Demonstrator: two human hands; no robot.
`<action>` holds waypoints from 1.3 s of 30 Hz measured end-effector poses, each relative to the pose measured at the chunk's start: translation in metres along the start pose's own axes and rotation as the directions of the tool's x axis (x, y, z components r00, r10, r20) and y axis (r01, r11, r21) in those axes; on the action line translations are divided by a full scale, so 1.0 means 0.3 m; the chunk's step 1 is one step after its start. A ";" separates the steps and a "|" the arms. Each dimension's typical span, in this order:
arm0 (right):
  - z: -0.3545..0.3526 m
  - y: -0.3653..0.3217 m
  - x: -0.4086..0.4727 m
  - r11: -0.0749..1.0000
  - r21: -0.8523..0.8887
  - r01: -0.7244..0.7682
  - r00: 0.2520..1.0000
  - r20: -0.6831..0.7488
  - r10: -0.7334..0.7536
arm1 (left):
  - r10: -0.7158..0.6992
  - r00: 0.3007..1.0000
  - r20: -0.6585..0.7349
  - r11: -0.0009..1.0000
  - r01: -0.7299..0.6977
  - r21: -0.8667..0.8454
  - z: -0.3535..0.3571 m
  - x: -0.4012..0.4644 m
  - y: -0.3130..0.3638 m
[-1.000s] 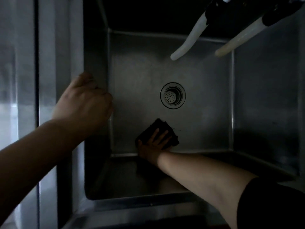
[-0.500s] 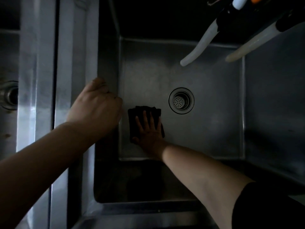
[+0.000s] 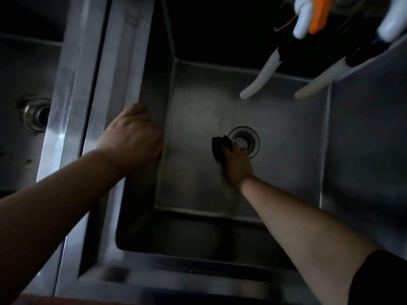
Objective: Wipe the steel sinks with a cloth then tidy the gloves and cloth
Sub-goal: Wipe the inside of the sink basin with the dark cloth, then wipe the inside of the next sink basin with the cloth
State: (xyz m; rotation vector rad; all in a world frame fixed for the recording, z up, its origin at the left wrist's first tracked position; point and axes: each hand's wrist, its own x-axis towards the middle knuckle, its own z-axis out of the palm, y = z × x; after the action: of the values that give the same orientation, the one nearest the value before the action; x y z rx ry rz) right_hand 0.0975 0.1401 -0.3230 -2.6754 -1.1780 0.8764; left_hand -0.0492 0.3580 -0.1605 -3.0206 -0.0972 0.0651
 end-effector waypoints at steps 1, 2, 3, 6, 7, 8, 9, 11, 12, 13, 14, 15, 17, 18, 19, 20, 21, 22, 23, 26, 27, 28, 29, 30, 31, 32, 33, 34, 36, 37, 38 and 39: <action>-0.028 0.020 -0.022 0.999 0.009 -0.039 0.997 0.060 0.038 | 0.003 1.000 -0.014 1.000 -0.003 0.001 -0.009 0.000 0.001; -0.060 0.035 -0.048 0.997 0.016 -0.071 0.994 0.083 0.070 | 0.012 1.000 -0.024 1.000 -0.011 0.009 -0.020 0.001 0.004; -0.097 0.044 -0.078 0.991 0.063 -0.115 0.992 0.068 0.111 | 0.023 0.999 -0.026 1.000 -0.023 0.015 -0.032 0.002 0.008; -0.206 0.050 -0.173 0.979 0.158 -0.128 0.990 -0.038 0.136 | 0.060 0.996 0.069 0.997 -0.063 0.050 -0.080 0.000 0.041; -0.237 0.050 -0.202 0.976 0.187 -0.113 0.990 -0.066 0.127 | 0.070 0.992 0.107 0.997 -0.074 0.031 -0.096 -0.004 0.063; -0.273 0.045 -0.228 0.966 0.231 -0.120 0.986 -0.085 0.143 | 0.073 0.988 0.136 0.997 -0.074 0.002 -0.117 -0.010 0.093; -0.308 0.038 -0.254 0.952 0.279 -0.130 0.983 -0.091 0.161 | 0.070 0.987 0.143 0.997 -0.066 -0.031 -0.130 -0.020 0.128; -0.362 0.022 -0.302 0.930 0.353 -0.104 0.982 -0.113 0.153 | 0.005 0.993 0.118 0.996 0.006 -0.087 -0.155 -0.042 0.202; -0.387 0.011 -0.325 0.922 0.378 -0.081 0.983 -0.124 0.137 | -0.033 0.993 0.112 0.992 0.046 -0.119 -0.178 -0.054 0.238; -0.413 -0.003 -0.348 0.916 0.397 -0.058 0.982 -0.141 0.124 | -0.062 0.993 0.097 0.986 0.076 -0.151 -0.194 -0.067 0.270; -0.437 -0.019 -0.369 0.907 0.420 -0.037 0.980 -0.162 0.115 | -0.094 0.992 0.090 0.976 0.109 -0.186 -0.214 -0.081 0.300; -0.458 -0.038 -0.387 0.893 0.450 -0.020 0.978 -0.177 0.111 | -0.127 0.989 0.073 0.967 0.140 -0.214 -0.233 -0.095 0.326; -0.497 -0.083 -0.421 0.849 0.529 -0.009 0.978 -0.171 0.117 | -0.201 0.977 0.070 0.946 0.213 -0.243 -0.276 -0.126 0.364; -0.511 -0.107 -0.435 0.825 0.566 -0.001 0.980 -0.164 0.113 | -0.235 0.969 0.071 0.933 0.246 -0.262 -0.297 -0.143 0.377; -0.521 -0.130 -0.447 0.807 0.590 0.014 0.981 -0.164 0.103 | -0.267 0.961 0.075 0.917 0.277 -0.287 -0.316 -0.163 0.384; -0.530 -0.155 -0.459 0.795 0.606 0.032 0.981 -0.171 0.091 | -0.298 0.951 0.086 0.900 0.310 -0.307 -0.337 -0.183 0.387; -0.538 -0.180 -0.469 0.785 0.617 0.052 0.980 -0.181 0.077 | -0.328 0.940 0.088 0.884 0.339 -0.321 -0.351 -0.205 0.385; -0.544 -0.207 -0.476 0.780 0.622 0.070 0.980 -0.191 0.064 | -0.360 0.928 0.093 0.870 0.370 -0.325 -0.366 -0.229 0.380; -0.549 -0.235 -0.482 0.780 0.620 0.090 0.978 -0.203 0.049 | -0.390 0.916 0.091 0.858 0.398 -0.324 -0.382 -0.252 0.370; -0.558 -0.328 -0.496 0.796 0.585 0.156 0.964 -0.264 0.006 | -0.461 0.882 0.094 0.815 0.463 -0.347 -0.430 -0.331 0.336; -0.559 -0.364 -0.504 0.802 0.571 0.172 0.959 -0.282 -0.005 | -0.480 0.872 0.097 0.799 0.480 -0.362 -0.444 -0.365 0.320; -0.558 -0.402 -0.516 0.803 0.566 0.186 0.957 -0.291 -0.016 | -0.496 0.862 0.104 0.785 0.497 -0.370 -0.458 -0.405 0.303; -0.555 -0.442 -0.528 0.798 0.569 0.199 0.955 -0.296 -0.026 | -0.510 0.854 0.104 0.778 0.509 -0.368 -0.469 -0.454 0.284; -0.549 -0.482 -0.541 0.791 0.574 0.211 0.953 -0.301 -0.036 | -0.523 0.847 0.097 0.775 0.520 -0.360 -0.477 -0.507 0.261; -0.541 -0.524 -0.555 0.787 0.577 0.219 0.952 -0.305 -0.041 | -0.535 0.840 0.090 0.774 0.530 -0.346 -0.483 -0.567 0.238; -0.533 -0.569 -0.571 0.784 0.578 0.224 0.951 -0.307 -0.045 | -0.546 0.832 0.093 0.771 0.543 -0.333 -0.489 -0.630 0.212; -0.524 -0.619 -0.589 0.782 0.579 0.231 0.949 -0.310 -0.050 | -0.563 0.821 0.096 0.762 0.560 -0.326 -0.493 -0.695 0.183; -0.513 -0.677 -0.605 0.777 0.581 0.240 0.947 -0.315 -0.057 | -0.585 0.805 0.100 0.744 0.582 -0.327 -0.496 -0.764 0.151; -0.482 -0.802 -0.637 0.774 0.582 0.250 0.944 -0.326 -0.060 | -0.619 0.776 0.125 0.714 0.621 -0.323 -0.501 -0.902 0.088; -0.463 -0.873 -0.653 0.770 0.586 0.254 0.941 -0.334 -0.056 | -0.634 0.763 0.126 0.703 0.636 -0.319 -0.500 -0.974 0.054; -0.444 -0.946 -0.667 0.761 0.596 0.257 0.939 -0.341 -0.051 | -0.650 0.751 0.117 0.691 0.648 -0.319 -0.499 -1.045 0.021; -0.423 -1.020 -0.679 0.750 0.609 0.259 0.938 -0.344 -0.044 | -0.668 0.736 0.112 0.674 0.662 -0.327 -0.498 -1.116 -0.010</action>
State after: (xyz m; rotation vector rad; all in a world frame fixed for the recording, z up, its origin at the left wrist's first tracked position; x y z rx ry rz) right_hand -0.1428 0.2290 -0.0305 -2.0128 -0.8047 0.6421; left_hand -0.3762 0.3212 0.0013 -3.0895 -1.3386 -0.0546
